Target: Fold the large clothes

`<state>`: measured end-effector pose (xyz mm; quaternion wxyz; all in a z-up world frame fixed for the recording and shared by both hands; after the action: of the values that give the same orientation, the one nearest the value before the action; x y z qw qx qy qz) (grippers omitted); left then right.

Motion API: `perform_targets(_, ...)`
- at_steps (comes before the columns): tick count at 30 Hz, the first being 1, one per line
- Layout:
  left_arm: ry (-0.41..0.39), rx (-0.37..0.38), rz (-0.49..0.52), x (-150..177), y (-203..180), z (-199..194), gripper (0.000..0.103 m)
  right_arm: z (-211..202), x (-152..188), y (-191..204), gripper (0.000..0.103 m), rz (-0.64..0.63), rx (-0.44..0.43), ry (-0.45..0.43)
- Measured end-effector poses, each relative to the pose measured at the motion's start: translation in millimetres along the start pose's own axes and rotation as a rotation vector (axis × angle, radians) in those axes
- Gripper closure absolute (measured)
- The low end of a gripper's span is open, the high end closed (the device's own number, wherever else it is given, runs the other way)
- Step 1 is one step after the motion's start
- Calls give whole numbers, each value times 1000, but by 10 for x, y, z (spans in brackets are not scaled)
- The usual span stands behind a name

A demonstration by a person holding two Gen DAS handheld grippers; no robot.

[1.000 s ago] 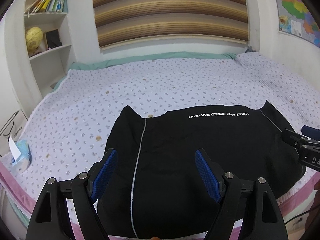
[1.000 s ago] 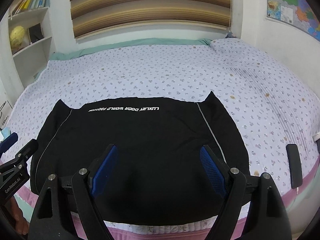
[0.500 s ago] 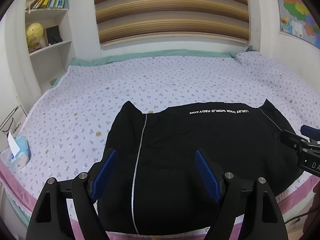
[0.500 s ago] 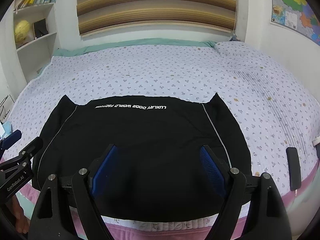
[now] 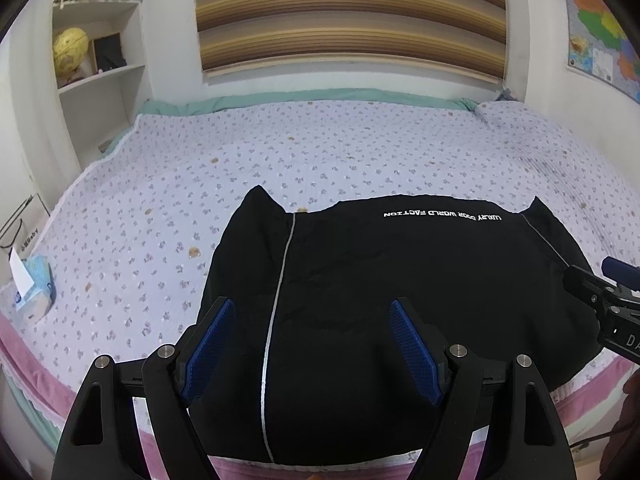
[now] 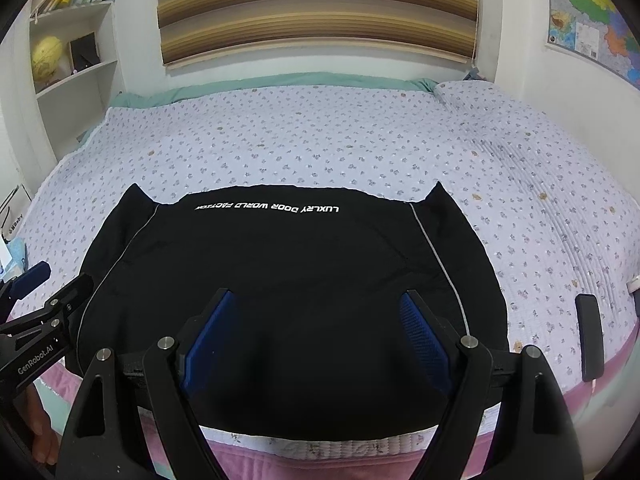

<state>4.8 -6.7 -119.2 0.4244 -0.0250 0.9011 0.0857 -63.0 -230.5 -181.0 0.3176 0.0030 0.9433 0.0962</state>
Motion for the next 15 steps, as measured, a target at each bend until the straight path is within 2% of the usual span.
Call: perform_targets(15,5,-1,13,28,-43,-26,22,-7,25,26,17,-6,-1,6)
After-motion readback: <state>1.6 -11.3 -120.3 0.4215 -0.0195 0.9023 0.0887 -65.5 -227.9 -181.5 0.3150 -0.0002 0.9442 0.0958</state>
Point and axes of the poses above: each gripper's, at about its wrist camera, not at the fingertips, and z roughly the way its jaws point, y to its left, x to its underside, the point moved 3 cm from there along z, roughly the way its jaws point, and after that the axes turned 8 degrees about -x, right-handed, at the moved point
